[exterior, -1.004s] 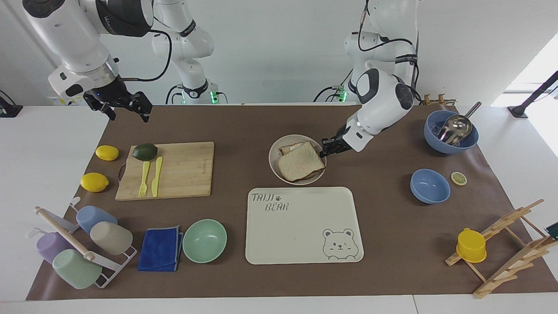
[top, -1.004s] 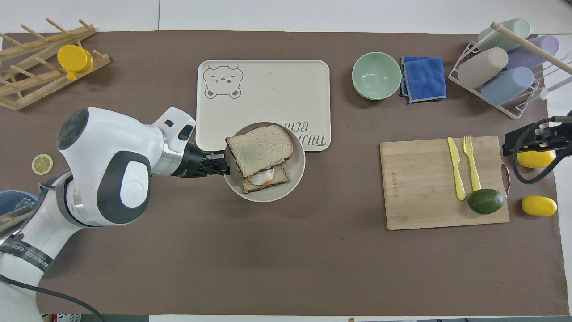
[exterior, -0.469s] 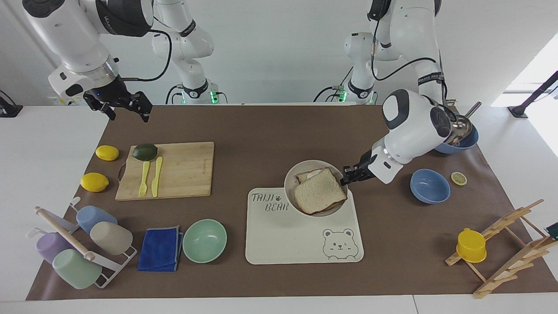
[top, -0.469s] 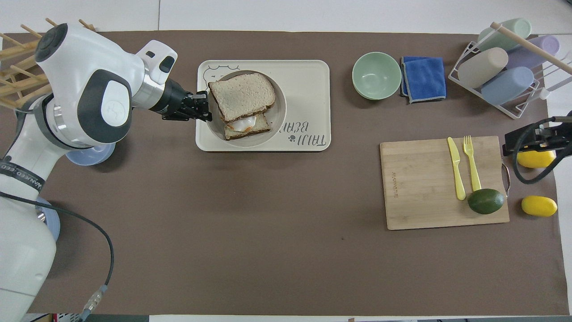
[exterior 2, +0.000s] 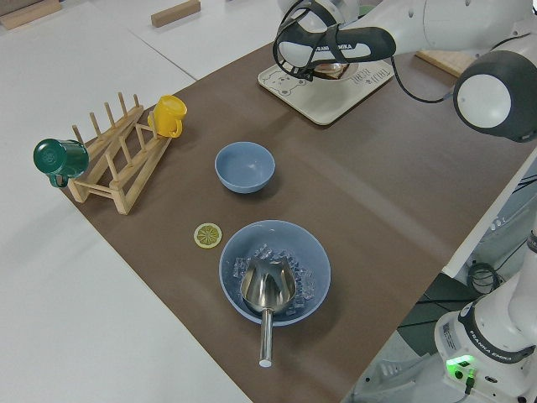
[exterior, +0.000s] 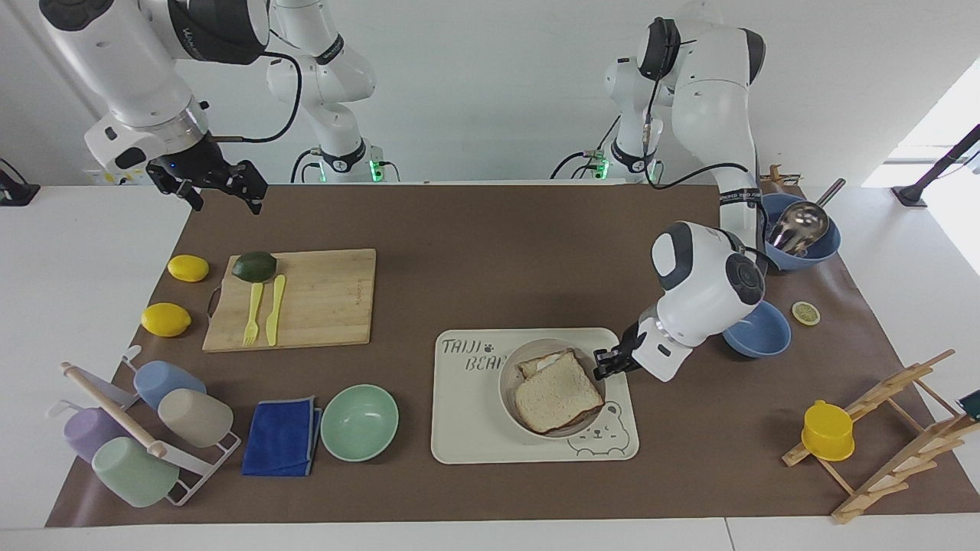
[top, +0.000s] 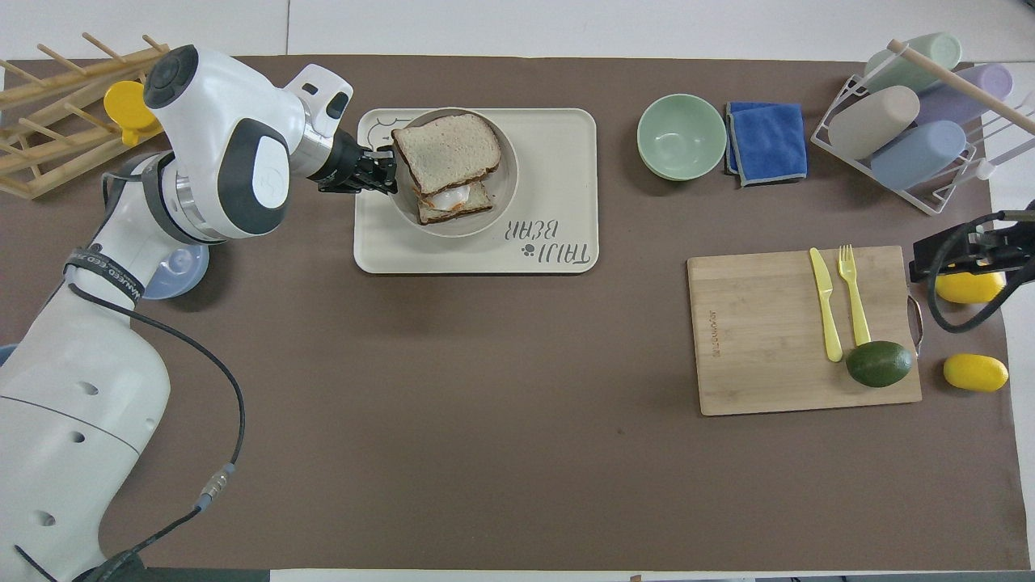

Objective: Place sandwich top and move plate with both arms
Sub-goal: 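Slide the plate with the left gripper onto the cream bear tray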

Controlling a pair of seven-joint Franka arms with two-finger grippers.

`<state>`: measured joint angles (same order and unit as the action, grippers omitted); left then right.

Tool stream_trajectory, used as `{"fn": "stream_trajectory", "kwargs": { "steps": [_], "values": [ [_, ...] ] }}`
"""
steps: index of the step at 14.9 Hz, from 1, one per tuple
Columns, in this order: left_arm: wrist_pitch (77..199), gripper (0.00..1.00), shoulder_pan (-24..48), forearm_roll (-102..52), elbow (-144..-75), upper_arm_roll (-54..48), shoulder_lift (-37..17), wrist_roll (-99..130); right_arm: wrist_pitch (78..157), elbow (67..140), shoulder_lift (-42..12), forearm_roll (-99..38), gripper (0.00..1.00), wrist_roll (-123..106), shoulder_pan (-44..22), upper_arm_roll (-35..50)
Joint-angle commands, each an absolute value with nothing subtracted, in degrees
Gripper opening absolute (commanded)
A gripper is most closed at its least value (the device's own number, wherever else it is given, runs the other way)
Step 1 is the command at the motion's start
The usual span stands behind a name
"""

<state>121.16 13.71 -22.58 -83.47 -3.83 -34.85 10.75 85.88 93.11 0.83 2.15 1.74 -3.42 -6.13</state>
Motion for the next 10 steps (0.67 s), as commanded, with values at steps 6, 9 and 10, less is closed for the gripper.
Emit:
{"fn": "stream_trajectory", "kwargs": {
  "steps": [6, 9, 10],
  "values": [
    [125.86, 0.00, 14.50, -21.10, -88.59, -3.52, -33.14, 10.63, 86.04, 94.48, 2.11, 0.26, 1.00, 2.46, -3.25, -6.24],
    [124.90, 1.00, 14.41, -21.09, -88.51, -3.43, -32.96, 10.99, 86.04, 94.48, 2.11, 0.26, 1.00, 2.46, -3.25, -6.24],
    [123.67, 1.00, 14.07, -20.92, -88.07, -3.43, -32.78, 10.90, 86.04, 94.48, 2.11, 0.26, 1.00, 2.46, -3.25, -6.24]
  ]
}}
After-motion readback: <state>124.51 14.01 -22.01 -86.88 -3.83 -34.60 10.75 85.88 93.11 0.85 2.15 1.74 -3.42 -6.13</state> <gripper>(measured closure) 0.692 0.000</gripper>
